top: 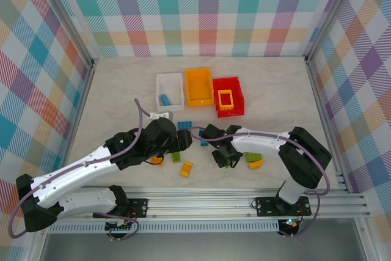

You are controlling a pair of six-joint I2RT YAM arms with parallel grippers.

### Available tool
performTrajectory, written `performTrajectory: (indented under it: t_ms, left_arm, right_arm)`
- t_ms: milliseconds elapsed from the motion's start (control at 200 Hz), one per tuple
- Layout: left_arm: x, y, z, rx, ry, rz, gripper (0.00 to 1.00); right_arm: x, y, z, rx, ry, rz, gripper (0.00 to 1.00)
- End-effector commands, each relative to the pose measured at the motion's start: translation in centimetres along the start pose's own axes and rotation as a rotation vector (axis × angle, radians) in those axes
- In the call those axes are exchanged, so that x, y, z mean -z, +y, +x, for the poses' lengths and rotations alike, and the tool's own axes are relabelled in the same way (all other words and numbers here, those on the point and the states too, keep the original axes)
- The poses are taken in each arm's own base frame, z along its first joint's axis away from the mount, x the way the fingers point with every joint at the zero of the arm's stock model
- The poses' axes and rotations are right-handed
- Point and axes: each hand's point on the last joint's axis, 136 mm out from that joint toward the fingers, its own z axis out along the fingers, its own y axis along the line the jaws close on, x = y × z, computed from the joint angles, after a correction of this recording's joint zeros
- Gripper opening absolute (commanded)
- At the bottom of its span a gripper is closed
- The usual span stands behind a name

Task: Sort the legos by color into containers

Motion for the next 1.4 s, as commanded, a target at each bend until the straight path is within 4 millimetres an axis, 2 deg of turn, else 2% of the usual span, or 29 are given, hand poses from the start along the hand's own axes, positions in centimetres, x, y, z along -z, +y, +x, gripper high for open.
performTrajectory:
  t_ms: [0,125,210,290,390,465,490,505,510,525,530,600,690,775,910,975,1095,1150,1220,1395]
  left_arm:
    - [0.6,0.4,-0.1,0.004,-0.025,-0.004,0.71]
    - [1.2,0.5,-0.7,0.016,-0.058,0.001,0.7]
    - [1.7,0.4,-1.5,0.019,-0.095,0.006,0.7]
    - [2.0,0.4,-2.4,0.018,-0.144,0.006,0.7]
    - [2.1,0.3,-3.5,0.024,-0.201,0.0,0.7]
    - [2.0,-0.1,-4.1,0.019,-0.228,0.0,0.7]
    - [2.0,-0.2,-4.3,0.016,-0.233,-0.003,0.7]
    - [1.9,-0.2,-4.3,0.014,-0.233,-0.005,0.7]
    - [1.9,-0.3,-4.3,0.013,-0.233,-0.006,0.7]
    - [1.9,-0.3,-4.4,0.012,-0.236,-0.007,0.7]
    - [1.9,-0.3,-4.4,0.012,-0.236,-0.009,0.7]
    - [1.7,-0.5,-4.6,0.001,-0.237,-0.014,0.7]
    - [1.5,-0.5,-4.6,-0.008,-0.238,-0.026,0.7]
    - [1.4,-0.4,-4.7,-0.016,-0.241,-0.032,0.7]
    - [1.1,-0.5,-4.6,-0.023,-0.238,-0.031,0.71]
    - [0.8,-0.6,-4.4,-0.026,-0.228,-0.034,0.71]
    - [0.4,-0.8,-4.2,-0.031,-0.213,-0.032,0.71]
    - [0.3,-1.0,-4.1,-0.03,-0.211,-0.028,0.71]
    - [0.1,-1.2,-4.1,-0.031,-0.207,-0.023,0.71]
    - [-0.7,-1.6,-3.9,-0.042,-0.189,-0.027,0.71]
  right_arm:
    - [1.9,0.5,-1.0,0.009,-0.054,-0.033,0.33]
    - [5.7,1.0,-1.6,0.001,-0.117,-0.106,0.29]
    - [9.1,1.0,-3.3,-0.023,-0.197,-0.151,0.29]
    - [11.8,0.7,-6.6,-0.066,-0.276,-0.2,0.29]
    - [13.4,-0.1,-12.0,-0.122,-0.35,-0.225,0.28]
    - [13.4,-0.8,-16.7,-0.158,-0.403,-0.211,0.27]
    - [12.8,-1.0,-18.2,-0.172,-0.404,-0.208,0.27]
    - [13.2,-1.3,-19.1,-0.181,-0.425,-0.212,0.27]
    - [12.7,-1.2,-19.4,-0.182,-0.414,-0.21,0.27]
    - [13.2,-1.4,-20.3,-0.189,-0.433,-0.216,0.26]
    - [12.7,-1.4,-20.6,-0.191,-0.424,-0.212,0.26]
    - [12.2,-2.1,-24.4,-0.211,-0.449,-0.193,0.26]
    - [10.5,-3.1,-27.9,-0.237,-0.453,-0.147,0.26]
    - [8.5,-4.1,-30.1,-0.266,-0.437,-0.125,0.26]
    - [5.9,-4.9,-32.3,-0.271,-0.429,-0.098,0.26]
    - [5.3,-5.0,-32.9,-0.268,-0.422,-0.093,0.28]
    - [4.9,-5.2,-32.9,-0.271,-0.396,-0.082,0.41]
    - [5.4,-5.3,-32.7,-0.279,-0.403,-0.086,0.48]
    - [7.1,-5.4,-32.5,-0.286,-0.434,-0.098,0.54]
    - [13.0,-6.4,-31.5,-0.291,-0.532,-0.104,0.58]
